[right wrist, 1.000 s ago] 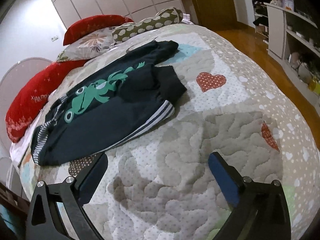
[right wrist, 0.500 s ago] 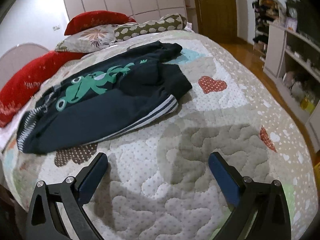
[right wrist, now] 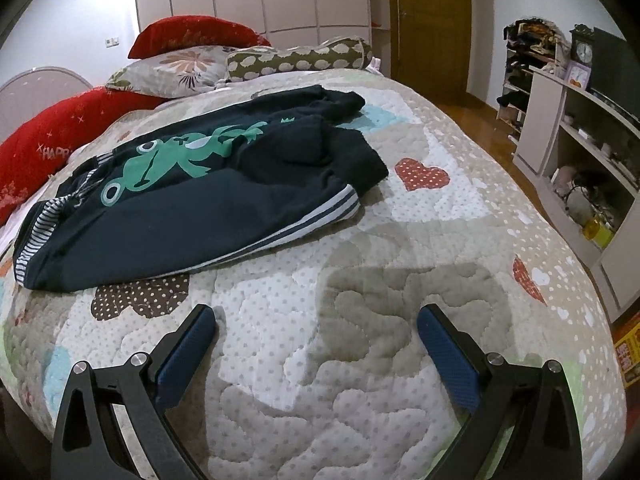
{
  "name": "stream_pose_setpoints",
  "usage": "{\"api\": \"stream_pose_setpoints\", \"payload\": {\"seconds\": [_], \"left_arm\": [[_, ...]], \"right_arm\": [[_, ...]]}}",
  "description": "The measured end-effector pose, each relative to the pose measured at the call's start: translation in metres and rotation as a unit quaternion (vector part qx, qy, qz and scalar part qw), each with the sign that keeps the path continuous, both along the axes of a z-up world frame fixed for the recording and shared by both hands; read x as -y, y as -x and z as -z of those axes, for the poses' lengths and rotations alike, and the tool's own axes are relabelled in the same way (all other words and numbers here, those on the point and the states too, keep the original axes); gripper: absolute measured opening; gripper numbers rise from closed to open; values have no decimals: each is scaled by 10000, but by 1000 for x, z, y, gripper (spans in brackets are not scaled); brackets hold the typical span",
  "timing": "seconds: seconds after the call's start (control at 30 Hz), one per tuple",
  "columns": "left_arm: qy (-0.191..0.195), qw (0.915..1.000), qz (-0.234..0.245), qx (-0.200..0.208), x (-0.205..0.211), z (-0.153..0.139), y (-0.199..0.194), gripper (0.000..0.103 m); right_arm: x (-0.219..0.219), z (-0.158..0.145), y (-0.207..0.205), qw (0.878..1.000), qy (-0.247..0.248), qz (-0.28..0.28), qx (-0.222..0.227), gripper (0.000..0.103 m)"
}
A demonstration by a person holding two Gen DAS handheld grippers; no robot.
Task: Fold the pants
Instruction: 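Open both grippers and pull back from the flattened pants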
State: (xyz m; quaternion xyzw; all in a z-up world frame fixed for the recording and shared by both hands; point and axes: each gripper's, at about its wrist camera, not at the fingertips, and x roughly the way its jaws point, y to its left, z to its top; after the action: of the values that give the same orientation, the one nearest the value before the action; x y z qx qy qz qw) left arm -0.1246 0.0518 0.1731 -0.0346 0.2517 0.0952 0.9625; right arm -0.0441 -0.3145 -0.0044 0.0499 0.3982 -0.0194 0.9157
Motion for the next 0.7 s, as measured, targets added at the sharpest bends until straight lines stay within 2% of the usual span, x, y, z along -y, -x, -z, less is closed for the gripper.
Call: {"api": "stream_pose_setpoints", "payload": {"seconds": [0.2,0.37,0.7], "left_arm": [[-12,9998,140,-169,5,7,-6,103],[-43,9984,237,-511,9,18,-14,103],[-160,9954,237,-916,11,33,-22,103]], "right_arm": [[-2,0,3,10000,71,11,48,102],[-6,1,6,9997,189,61,110,102],[-7,0,9,9996,233,120,135,102]]}}
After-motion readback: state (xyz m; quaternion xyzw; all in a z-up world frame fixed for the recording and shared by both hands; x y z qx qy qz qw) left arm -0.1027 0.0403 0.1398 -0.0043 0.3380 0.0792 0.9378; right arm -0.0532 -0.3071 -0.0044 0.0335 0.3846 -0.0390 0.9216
